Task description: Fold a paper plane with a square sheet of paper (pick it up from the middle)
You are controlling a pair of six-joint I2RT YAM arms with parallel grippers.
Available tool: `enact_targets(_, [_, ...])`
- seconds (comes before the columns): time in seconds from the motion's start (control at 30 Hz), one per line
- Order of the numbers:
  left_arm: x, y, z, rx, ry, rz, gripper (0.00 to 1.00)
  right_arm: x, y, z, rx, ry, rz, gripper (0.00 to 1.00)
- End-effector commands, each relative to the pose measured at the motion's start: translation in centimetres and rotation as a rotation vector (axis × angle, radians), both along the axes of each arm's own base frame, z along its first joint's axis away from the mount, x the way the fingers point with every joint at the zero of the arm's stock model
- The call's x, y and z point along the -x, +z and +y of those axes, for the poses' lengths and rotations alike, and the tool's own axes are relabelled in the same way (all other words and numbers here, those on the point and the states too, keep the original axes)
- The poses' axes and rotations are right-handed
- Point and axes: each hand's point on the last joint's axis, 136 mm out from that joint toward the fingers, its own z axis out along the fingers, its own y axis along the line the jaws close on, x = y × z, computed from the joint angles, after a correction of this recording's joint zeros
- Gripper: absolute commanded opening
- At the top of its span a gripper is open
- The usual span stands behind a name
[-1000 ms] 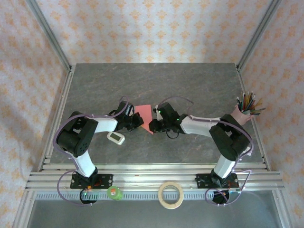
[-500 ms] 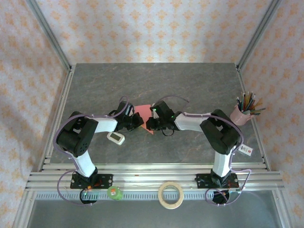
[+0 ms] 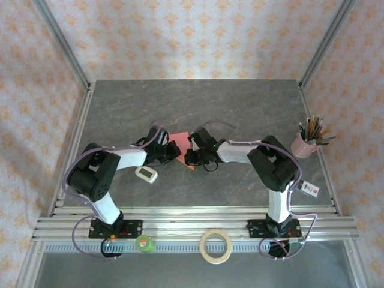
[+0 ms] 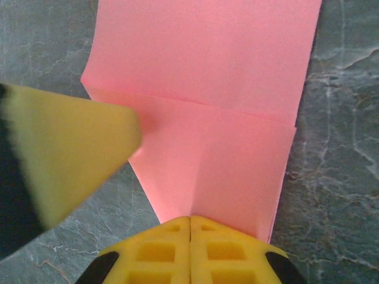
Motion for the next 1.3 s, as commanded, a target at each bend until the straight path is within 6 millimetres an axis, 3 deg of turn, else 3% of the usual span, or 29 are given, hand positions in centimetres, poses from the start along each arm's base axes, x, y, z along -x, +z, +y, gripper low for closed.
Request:
enact_targets(0.0, [-0.8,2.8,-0.6,0.009,-0.022,-0.07,0.06,0.8,-3.0,-2.2,0.133,-0.023,0.05,0.07])
enact_targets(0.27, [0.3,-0.4,-1.2,-0.036,-0.012,0.0,0.03,1.1,-3.8,-2.6,0.152,-0.036,0.076,0.06])
enact_targets(0.57, [1.4,-3.1,0.2,-0.085,0.029,0.049,0.02,1.7,-4.6,-3.5,0.183,-0.05,0.101,0.05])
enact_targets(0.83, [0.9,-4.7,2.8,-0.151,0.067,0.081,0.02,2.6,-5.8,-5.3,0.258,-0.066,0.119,0.05])
enact_targets(1.0, [0.1,-4.3,5.3,-0.191,0.103,0.071,0.02,3.1,-6.6,-6.6,0.315,-0.079,0.125,0.05])
enact_targets(1.27, [-0.7,-4.5,8.0,-0.239,0.139,0.081,0.03,2.9,-6.6,-6.8,0.314,-0.109,0.119,0.05])
